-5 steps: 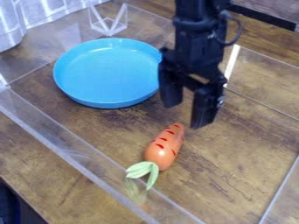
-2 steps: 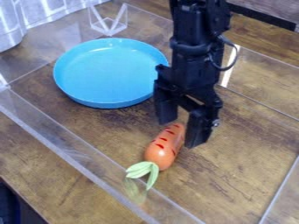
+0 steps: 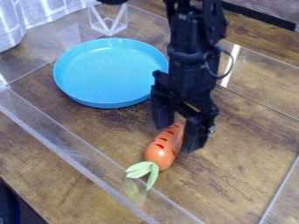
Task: Remove the carrot from inside the blue tray and put it on the table
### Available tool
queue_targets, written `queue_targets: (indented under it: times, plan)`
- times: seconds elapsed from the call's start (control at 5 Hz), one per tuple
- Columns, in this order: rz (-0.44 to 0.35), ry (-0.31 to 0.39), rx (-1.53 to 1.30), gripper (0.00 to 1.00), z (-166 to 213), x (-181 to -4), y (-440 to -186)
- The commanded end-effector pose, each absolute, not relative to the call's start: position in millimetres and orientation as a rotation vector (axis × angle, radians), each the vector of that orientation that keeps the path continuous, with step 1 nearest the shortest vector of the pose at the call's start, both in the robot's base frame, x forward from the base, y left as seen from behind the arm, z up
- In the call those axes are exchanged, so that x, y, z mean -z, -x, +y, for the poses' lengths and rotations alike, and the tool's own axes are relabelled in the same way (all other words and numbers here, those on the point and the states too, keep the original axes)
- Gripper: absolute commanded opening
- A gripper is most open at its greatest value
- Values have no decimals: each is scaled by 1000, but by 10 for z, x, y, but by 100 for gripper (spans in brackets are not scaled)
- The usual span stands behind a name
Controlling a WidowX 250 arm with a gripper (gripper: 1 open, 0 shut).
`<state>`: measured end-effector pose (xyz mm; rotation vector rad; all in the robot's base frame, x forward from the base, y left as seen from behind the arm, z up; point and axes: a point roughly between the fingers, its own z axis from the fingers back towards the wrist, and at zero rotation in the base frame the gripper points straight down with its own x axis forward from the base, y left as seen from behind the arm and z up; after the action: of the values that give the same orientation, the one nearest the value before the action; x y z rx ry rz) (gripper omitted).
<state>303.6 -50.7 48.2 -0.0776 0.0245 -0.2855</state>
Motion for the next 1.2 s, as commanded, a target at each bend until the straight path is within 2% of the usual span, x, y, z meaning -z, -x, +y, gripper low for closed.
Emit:
queue_targets:
  times: [0.0, 0.2, 0.4, 1.0]
  plan:
    - [10, 69, 302, 100, -561, -465, -3022]
    - [32, 65, 303, 100, -565, -347, -3002]
    - [35, 64, 302, 0, -565, -303, -3005]
    - [37, 53, 315, 0, -589, -457, -3055]
